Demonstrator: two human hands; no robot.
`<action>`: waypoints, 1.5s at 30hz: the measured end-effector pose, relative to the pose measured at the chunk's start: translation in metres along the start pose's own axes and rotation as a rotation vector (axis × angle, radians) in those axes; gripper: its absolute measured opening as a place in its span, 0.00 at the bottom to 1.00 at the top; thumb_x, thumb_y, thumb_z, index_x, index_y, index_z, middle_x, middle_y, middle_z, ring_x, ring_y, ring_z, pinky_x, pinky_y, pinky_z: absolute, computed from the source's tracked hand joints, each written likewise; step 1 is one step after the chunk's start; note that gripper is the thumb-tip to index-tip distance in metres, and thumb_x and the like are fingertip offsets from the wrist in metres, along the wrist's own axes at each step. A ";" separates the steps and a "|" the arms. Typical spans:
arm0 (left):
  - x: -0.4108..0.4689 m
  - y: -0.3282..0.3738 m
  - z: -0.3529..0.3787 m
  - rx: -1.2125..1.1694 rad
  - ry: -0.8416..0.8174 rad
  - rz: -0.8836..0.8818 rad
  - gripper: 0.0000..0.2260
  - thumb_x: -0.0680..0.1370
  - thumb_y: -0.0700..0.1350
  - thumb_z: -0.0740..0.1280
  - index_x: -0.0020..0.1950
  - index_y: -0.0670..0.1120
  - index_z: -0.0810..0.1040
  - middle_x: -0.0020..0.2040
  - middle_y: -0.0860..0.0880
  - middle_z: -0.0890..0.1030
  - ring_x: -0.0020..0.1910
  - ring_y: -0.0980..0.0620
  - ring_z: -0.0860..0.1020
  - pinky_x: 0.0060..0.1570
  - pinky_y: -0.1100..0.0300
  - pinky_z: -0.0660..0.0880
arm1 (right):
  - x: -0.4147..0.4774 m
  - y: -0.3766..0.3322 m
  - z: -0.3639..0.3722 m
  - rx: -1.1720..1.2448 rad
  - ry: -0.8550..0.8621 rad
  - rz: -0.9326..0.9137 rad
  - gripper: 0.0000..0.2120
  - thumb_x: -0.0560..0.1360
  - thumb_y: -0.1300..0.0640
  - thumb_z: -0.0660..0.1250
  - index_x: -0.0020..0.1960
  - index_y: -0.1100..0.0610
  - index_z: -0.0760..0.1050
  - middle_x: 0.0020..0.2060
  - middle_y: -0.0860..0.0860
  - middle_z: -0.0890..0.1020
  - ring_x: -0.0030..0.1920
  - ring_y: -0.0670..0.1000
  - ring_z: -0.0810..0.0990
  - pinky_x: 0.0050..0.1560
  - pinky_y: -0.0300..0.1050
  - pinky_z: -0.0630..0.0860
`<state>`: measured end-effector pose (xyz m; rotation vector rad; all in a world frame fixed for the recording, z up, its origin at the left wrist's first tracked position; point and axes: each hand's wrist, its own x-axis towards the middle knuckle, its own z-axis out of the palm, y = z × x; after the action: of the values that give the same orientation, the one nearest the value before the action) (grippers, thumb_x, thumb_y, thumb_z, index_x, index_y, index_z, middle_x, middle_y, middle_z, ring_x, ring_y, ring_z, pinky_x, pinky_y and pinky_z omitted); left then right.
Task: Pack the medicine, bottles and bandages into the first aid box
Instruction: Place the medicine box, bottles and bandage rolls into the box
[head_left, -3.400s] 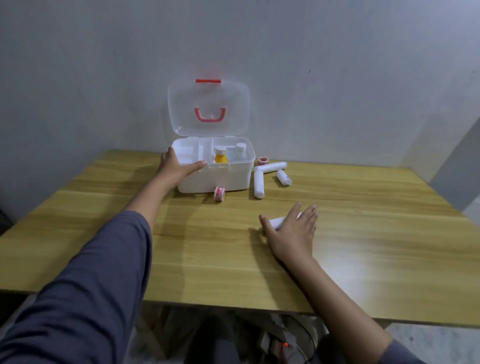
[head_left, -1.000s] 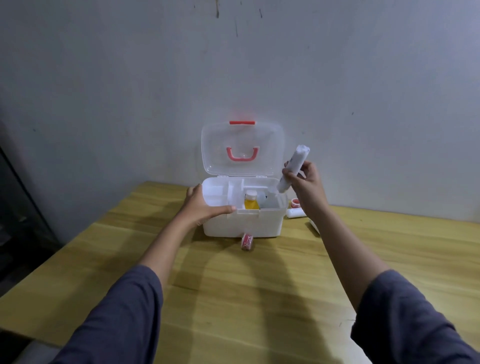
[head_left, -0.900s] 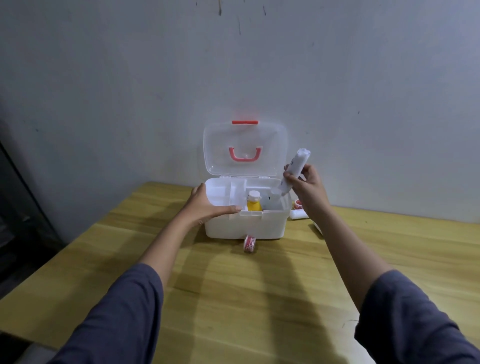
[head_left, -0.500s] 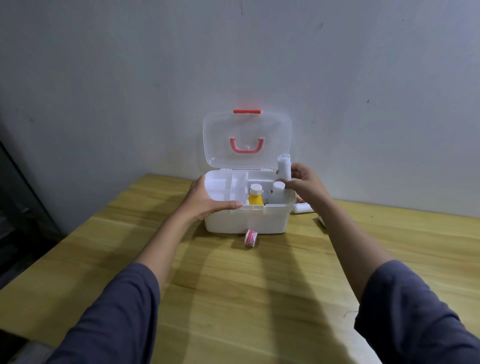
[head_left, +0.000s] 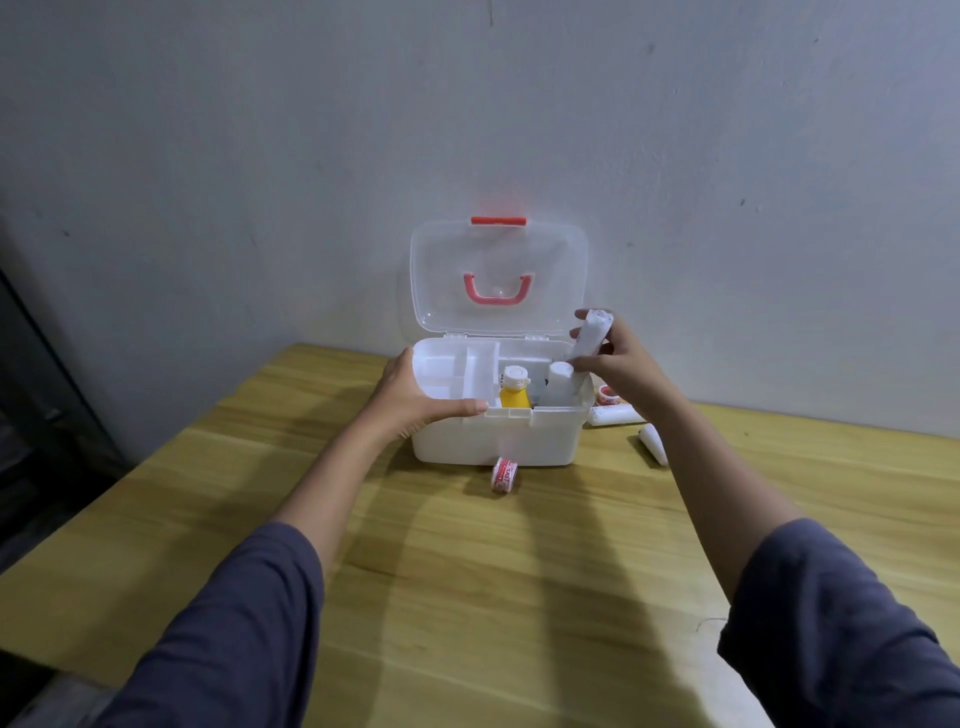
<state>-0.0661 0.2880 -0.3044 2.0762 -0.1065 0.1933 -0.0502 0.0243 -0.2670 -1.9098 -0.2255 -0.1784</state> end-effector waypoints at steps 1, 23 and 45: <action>0.001 0.000 0.002 0.000 -0.006 -0.004 0.53 0.48 0.66 0.79 0.71 0.53 0.72 0.69 0.51 0.76 0.68 0.51 0.74 0.66 0.52 0.74 | 0.001 0.001 -0.002 -0.023 0.013 -0.022 0.27 0.70 0.66 0.69 0.65 0.53 0.66 0.54 0.54 0.76 0.48 0.53 0.75 0.37 0.35 0.75; -0.009 -0.001 0.000 -0.041 0.005 -0.014 0.50 0.48 0.65 0.77 0.68 0.53 0.73 0.66 0.52 0.77 0.64 0.52 0.76 0.56 0.61 0.71 | 0.001 0.019 0.012 -0.434 0.036 -0.178 0.09 0.71 0.60 0.69 0.50 0.58 0.82 0.46 0.50 0.75 0.40 0.49 0.75 0.33 0.32 0.72; -0.009 -0.003 -0.021 -0.016 0.052 -0.030 0.54 0.47 0.66 0.77 0.72 0.50 0.71 0.68 0.52 0.75 0.66 0.52 0.74 0.57 0.60 0.70 | -0.043 0.100 -0.010 -0.870 -0.155 0.032 0.30 0.79 0.43 0.50 0.76 0.50 0.42 0.77 0.50 0.43 0.76 0.48 0.38 0.75 0.55 0.38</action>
<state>-0.0769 0.3077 -0.2986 2.0539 -0.0446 0.2273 -0.0679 -0.0215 -0.3649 -2.7956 -0.2416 -0.1121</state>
